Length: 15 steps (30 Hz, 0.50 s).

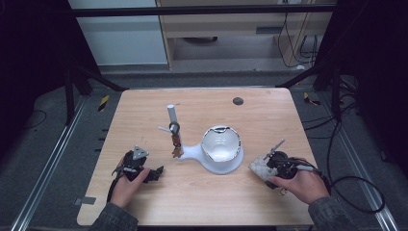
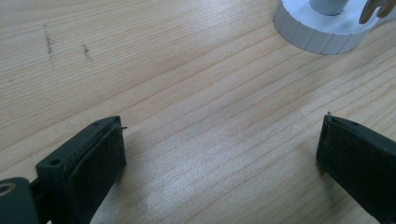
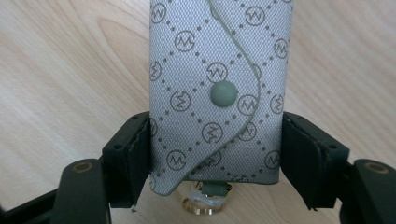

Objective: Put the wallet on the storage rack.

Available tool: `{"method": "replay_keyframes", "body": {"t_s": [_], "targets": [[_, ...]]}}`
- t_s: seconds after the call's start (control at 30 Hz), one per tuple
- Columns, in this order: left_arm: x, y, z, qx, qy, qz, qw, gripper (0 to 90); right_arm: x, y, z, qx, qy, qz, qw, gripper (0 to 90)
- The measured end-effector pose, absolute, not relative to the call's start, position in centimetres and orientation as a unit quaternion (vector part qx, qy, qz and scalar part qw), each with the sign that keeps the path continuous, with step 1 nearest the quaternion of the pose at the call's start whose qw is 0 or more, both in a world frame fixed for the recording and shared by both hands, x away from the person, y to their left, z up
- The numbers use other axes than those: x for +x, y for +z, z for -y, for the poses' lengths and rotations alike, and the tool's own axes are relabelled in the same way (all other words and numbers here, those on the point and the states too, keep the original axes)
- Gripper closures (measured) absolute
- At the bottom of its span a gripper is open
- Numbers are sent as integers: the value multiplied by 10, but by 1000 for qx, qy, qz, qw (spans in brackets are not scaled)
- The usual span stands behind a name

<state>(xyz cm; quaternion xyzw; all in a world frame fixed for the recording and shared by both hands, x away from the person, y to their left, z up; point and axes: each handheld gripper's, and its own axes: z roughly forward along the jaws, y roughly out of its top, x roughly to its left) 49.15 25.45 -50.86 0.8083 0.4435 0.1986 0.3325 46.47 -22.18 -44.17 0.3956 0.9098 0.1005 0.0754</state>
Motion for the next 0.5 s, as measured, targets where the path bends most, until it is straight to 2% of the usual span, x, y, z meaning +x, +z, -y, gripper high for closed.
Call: {"method": "replay_keyframes", "body": {"t_s": [0.5], "targets": [[491, -508, -255, 809, 198, -444, 331, 7, 469, -394, 196, 339, 97, -930, 104, 299]]}}
